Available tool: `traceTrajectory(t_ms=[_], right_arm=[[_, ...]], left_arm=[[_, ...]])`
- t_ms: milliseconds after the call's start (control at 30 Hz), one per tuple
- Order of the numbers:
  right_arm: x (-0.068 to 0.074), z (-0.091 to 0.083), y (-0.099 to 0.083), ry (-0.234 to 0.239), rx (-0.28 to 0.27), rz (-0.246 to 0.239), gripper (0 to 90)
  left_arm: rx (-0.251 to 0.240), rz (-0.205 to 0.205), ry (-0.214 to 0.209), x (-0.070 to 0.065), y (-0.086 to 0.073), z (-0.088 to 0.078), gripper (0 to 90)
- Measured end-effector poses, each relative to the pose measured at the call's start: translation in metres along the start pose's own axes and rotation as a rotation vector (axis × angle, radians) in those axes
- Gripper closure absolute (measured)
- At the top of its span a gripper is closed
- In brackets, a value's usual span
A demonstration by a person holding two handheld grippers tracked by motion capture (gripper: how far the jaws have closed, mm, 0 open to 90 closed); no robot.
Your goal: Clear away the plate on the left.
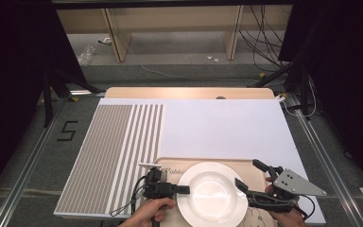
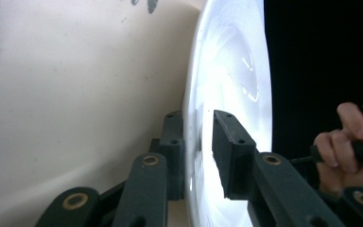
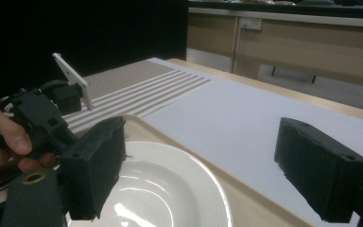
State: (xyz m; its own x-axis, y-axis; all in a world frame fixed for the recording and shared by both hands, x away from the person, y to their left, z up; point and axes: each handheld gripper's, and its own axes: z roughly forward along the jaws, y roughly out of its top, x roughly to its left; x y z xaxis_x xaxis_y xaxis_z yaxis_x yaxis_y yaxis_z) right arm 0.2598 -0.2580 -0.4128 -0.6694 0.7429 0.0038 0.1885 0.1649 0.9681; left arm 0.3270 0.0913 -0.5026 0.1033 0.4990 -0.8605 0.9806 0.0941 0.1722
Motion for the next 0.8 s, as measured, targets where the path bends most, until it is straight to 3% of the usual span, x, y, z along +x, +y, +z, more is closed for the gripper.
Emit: traceTrajectory(t_ms=[133, 267, 367, 467, 600, 700, 800], right_arm=[[0.0, 0.0, 0.0, 0.0, -0.002, 0.001, 18.0], [0.0, 0.0, 0.0, 0.0, 0.0, 0.0, 18.0], [0.0, 0.0, 0.0, -0.001, -0.003, 0.0, 18.0], [0.0, 0.0, 0.0, -0.001, -0.001, 0.0, 18.0], [0.0, 0.001, 0.0, 0.0, -0.001, 0.002, 18.0], [0.0, 0.0, 0.0, -0.001, 0.001, 0.002, 18.0], [0.0, 0.001, 0.0, -0.001, 0.0, 0.004, 18.0]], left_arm=[[0.005, 0.037, -0.008, -0.001, 0.0, -0.001, 67.8], [0.009, 0.093, 0.02, -0.007, 0.001, -0.002, 59.4], [0.015, 0.112, 0.025, -0.01, 0.003, -0.004, 53.3], [0.02, 0.172, 0.077, -0.015, 0.003, -0.005, 45.8], [0.027, 0.186, 0.108, -0.017, 0.004, -0.006, 40.8], [0.022, 0.188, 0.108, -0.019, 0.005, -0.008, 37.9], [0.022, 0.216, 0.112, -0.021, 0.005, -0.011, 36.1]])
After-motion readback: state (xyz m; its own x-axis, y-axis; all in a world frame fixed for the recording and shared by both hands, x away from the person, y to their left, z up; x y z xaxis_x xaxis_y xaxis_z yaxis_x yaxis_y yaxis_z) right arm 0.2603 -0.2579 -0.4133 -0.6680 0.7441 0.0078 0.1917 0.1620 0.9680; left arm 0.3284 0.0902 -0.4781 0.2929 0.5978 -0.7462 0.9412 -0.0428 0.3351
